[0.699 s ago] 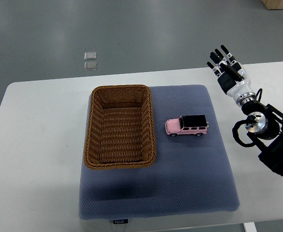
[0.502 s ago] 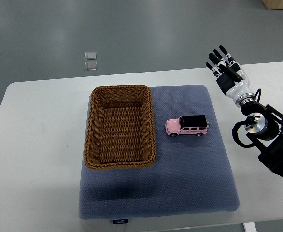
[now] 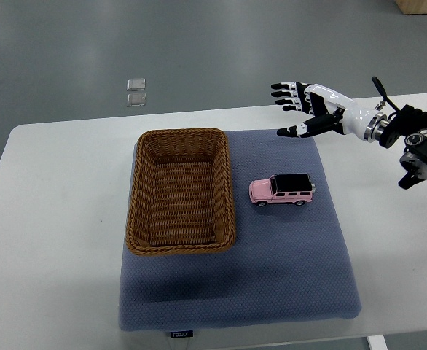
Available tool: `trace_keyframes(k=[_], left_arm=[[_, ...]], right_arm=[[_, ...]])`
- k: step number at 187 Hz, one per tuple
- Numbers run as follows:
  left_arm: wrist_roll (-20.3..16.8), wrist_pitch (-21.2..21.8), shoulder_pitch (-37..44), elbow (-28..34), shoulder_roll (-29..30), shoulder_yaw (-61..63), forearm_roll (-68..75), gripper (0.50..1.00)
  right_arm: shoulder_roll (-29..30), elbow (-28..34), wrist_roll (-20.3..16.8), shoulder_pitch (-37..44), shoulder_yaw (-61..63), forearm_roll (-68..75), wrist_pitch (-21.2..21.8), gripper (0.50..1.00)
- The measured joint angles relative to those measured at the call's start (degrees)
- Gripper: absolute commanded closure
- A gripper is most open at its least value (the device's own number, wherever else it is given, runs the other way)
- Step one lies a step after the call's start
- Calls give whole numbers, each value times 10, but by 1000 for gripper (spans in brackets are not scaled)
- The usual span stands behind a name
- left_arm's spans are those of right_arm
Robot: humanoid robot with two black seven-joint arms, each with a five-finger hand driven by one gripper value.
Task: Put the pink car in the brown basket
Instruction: 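Reach the right hand over the pink toy SUV, fingers open, then lower the right hand and close its fingers around the pink SUV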
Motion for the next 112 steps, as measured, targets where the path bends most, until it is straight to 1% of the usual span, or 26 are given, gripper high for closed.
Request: trace_keyframes(k=[19, 28, 39, 66, 91, 112], left_arm=[[0, 0, 0, 0, 0, 0, 0, 500], [0, 0, 0, 0, 0, 0, 0, 500], [0, 0, 0, 0, 0, 0, 0, 500], [0, 0, 0, 1, 0, -1, 0, 500], [0, 0, 1, 2, 0, -1, 0, 500], [0, 0, 2, 4, 0, -1, 0, 500]], right_arm=[[-56, 68, -2, 41, -71, -73, 22, 585], [-72, 94, -3, 60, -108, -93, 25, 585], [-81, 108, -4, 74, -141, -104, 26, 587], [-83, 117, -4, 79, -169, -103, 17, 587], [-64, 110, -4, 57, -173, -108, -13, 591], [-44, 93, -4, 40, -176, -111, -35, 597]])
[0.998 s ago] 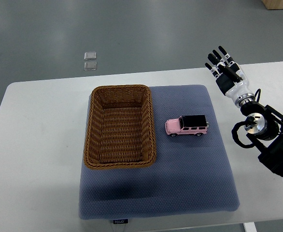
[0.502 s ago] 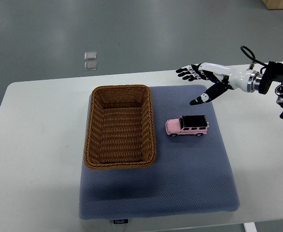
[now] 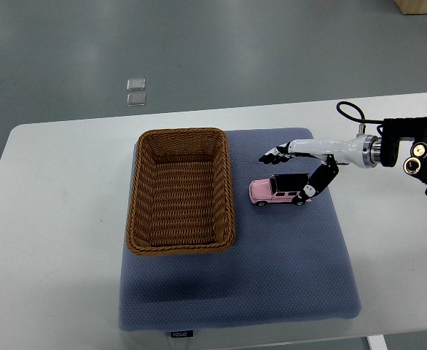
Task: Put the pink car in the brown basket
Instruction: 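Lower the right hand and close its fingers around the pink SUV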
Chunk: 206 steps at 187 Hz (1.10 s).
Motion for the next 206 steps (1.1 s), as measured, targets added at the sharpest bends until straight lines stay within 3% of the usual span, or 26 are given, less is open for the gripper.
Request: trace_keyframes(k=[26, 76, 126, 137, 147, 162, 186, 206], left_arm=[[0, 0, 0, 1, 0, -1, -1, 500], [0, 0, 0, 0, 0, -1, -1, 500], [0, 0, 0, 0, 0, -1, -1, 500], [0, 0, 0, 0, 0, -1, -1, 500], [0, 0, 0, -1, 0, -1, -1, 500], [0, 0, 0, -1, 0, -1, -1, 500], [0, 0, 0, 0, 0, -1, -1, 500], [0, 0, 0, 0, 0, -1, -1, 500]], right_arm=[[16, -21, 0, -16, -2, -1, -14, 613], [30, -51, 0, -28, -7, -3, -40, 701], [32, -59, 1, -31, -30, -11, -53, 707], [32, -63, 1, -31, -31, -11, -56, 750], [32, -66, 1, -31, -31, -12, -59, 848], [32, -67, 1, -31, -32, -12, -60, 946], [32, -68, 1, -27, -32, -14, -60, 1000], [30, -67, 1, -21, -30, -14, -60, 1000]])
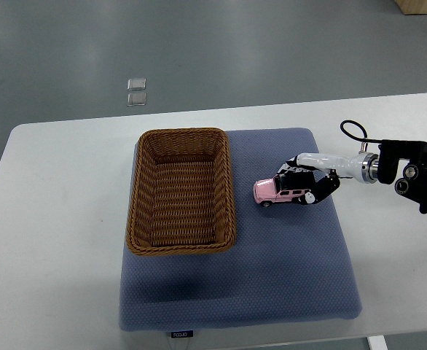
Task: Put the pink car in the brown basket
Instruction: 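Lower the right hand and close its fingers around the pink SUV, then lift the pink SUV and carry it over the wicker basket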
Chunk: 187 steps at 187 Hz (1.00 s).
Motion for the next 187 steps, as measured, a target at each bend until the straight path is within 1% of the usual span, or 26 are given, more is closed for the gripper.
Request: trace_keyframes(k=[48, 76, 96, 109, 136, 163, 187], left_arm=[[0, 0, 0, 0, 0, 0, 0, 500], [0, 0, 0, 0, 0, 0, 0, 500], [0, 0, 0, 0, 0, 0, 0, 500], [0, 0, 0, -1, 0, 0, 0, 500], [0, 0, 0, -2, 0, 1, 0, 500], [0, 0, 0, -2, 0, 0, 0, 500], [0, 0, 0, -2, 0, 0, 0, 500]], right_arm=[[-27, 8, 0, 45, 5, 8, 9, 1000], [-45, 33, 1, 80, 10, 11, 24, 1000], [-40, 48, 1, 103, 11, 14, 26, 1000], [-22, 50, 1, 116, 11, 18, 26, 1000], [43, 41, 0, 134, 5, 20, 27, 1000], [102, 14, 0, 150, -1, 20, 28, 1000], [143, -11, 0, 156, -11, 20, 26, 1000]])
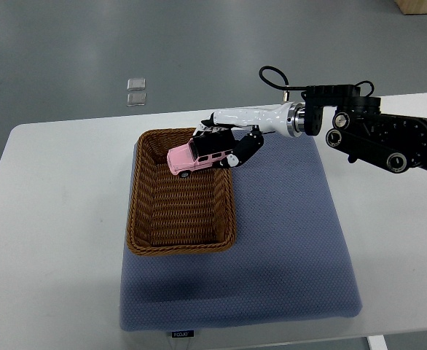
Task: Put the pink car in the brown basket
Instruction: 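Lift the pink SUV and carry it over the wicker basket, then lower the SUV into the basket and open the right hand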
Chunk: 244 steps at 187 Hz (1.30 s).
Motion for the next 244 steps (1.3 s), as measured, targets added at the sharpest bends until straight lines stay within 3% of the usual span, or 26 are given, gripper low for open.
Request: trace_keyframes(k=[71, 134, 152, 169, 178, 194, 244], left_arm=[[0, 0, 0, -2, 0, 1, 0, 500], [1, 0, 0, -2, 0, 1, 0, 500], [1, 0, 0, -2, 0, 1, 0, 500], [1, 0, 0, -1, 0, 1, 0, 500], [1, 0, 0, 0, 0, 1, 0, 500], [1, 0, 0, 1, 0, 1, 0, 500], [1, 0, 0, 1, 0, 0, 0, 500]], right_arm=[[88, -58, 0, -23, -31, -4, -25, 1000], [119, -94, 0, -54, -31, -9, -51, 926], [123, -100, 0, -58, -31, -10, -53, 836], [127, -104, 0, -60, -31, -10, -53, 654], [128, -105, 1, -61, -31, -10, -53, 613], [128, -107, 1, -62, -30, -9, -53, 589], [96, -106, 3, -45, 17, 10, -48, 589]])
